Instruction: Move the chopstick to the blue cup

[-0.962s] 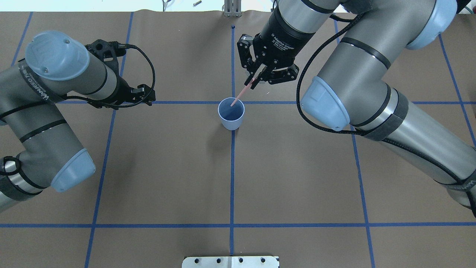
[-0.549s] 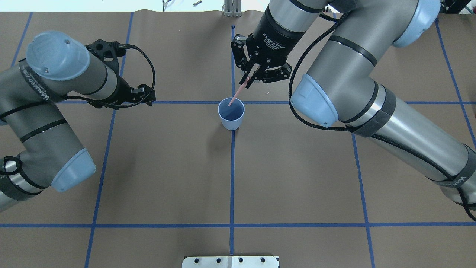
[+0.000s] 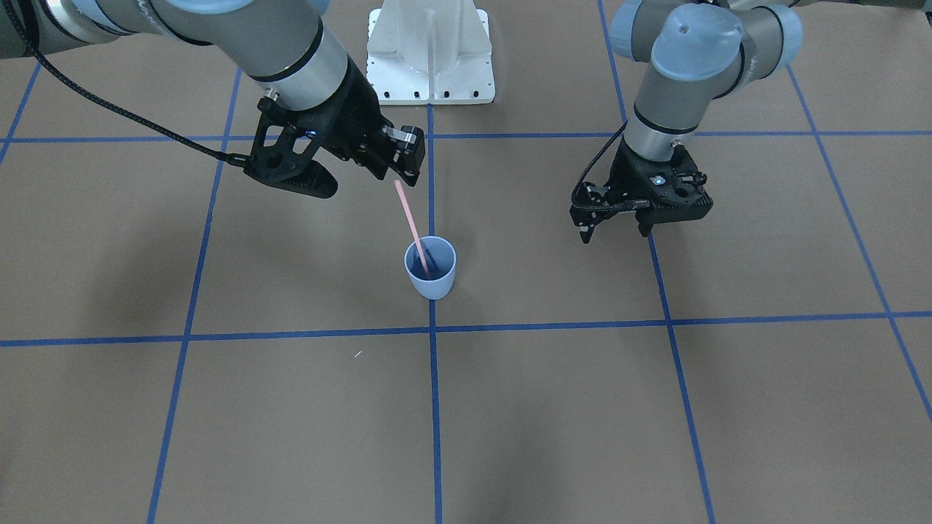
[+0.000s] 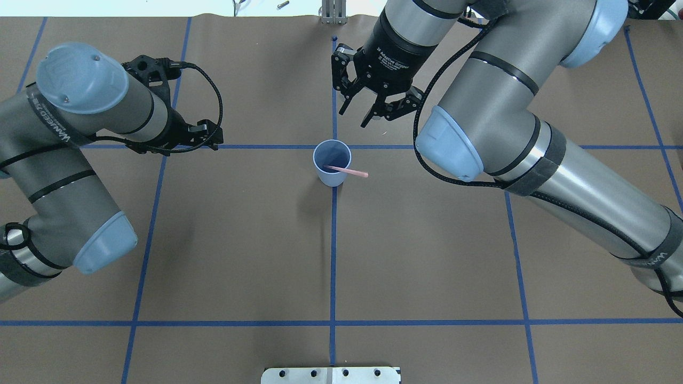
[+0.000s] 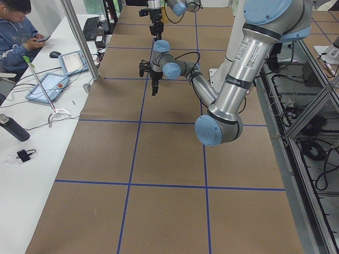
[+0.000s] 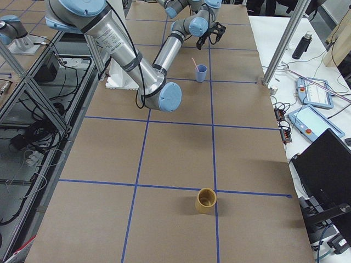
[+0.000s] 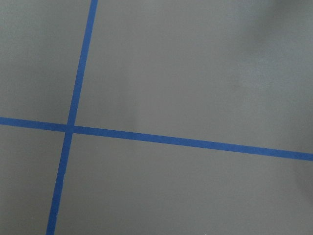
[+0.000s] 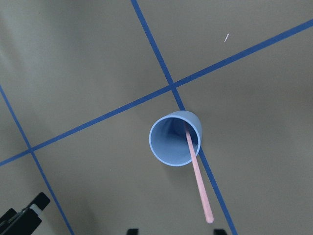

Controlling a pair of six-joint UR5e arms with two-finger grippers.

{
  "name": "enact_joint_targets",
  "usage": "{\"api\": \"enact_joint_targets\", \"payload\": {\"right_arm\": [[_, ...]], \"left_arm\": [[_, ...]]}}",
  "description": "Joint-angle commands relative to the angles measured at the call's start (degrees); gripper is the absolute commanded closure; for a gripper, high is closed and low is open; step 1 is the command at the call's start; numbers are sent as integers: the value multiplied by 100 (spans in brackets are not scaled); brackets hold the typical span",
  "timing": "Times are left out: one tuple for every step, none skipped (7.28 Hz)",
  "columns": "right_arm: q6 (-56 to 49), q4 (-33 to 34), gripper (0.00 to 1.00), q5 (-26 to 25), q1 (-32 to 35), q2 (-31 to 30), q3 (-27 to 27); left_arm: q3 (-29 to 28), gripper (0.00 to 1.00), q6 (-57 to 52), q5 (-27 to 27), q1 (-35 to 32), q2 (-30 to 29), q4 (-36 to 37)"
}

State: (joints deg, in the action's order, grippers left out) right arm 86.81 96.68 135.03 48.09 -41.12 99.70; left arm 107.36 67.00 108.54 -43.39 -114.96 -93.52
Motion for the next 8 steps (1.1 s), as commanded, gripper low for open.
{"api": "enact_joint_targets", "payload": {"right_arm": [[-7,9,0,127,304,-54,58],[-24,9,0,311,628,-246,128],[-398,9,0,444,1014,-787,459],[-1220,9,0,436,1427,-1454,828],[-2020,9,0,436,1779,-1869,849],[-2942,9,0,375,2096,-2274,849],[-4117,9,0,340,2439,-2748,779],[-5207,9,0,244,2799,-3205,709]], "left_arm": [[4,2,-12,10,-90,0,0],[21,2,-21,27,-169,17,0],[65,2,-404,79,-396,104,17],[126,2,-860,411,-702,410,0],[127,2,-1447,788,-1158,587,9],[127,2,-2001,1149,-1589,771,9],[92,2,-2686,1431,-2019,1026,9],[39,2,-3441,1712,-2441,1298,9]]}}
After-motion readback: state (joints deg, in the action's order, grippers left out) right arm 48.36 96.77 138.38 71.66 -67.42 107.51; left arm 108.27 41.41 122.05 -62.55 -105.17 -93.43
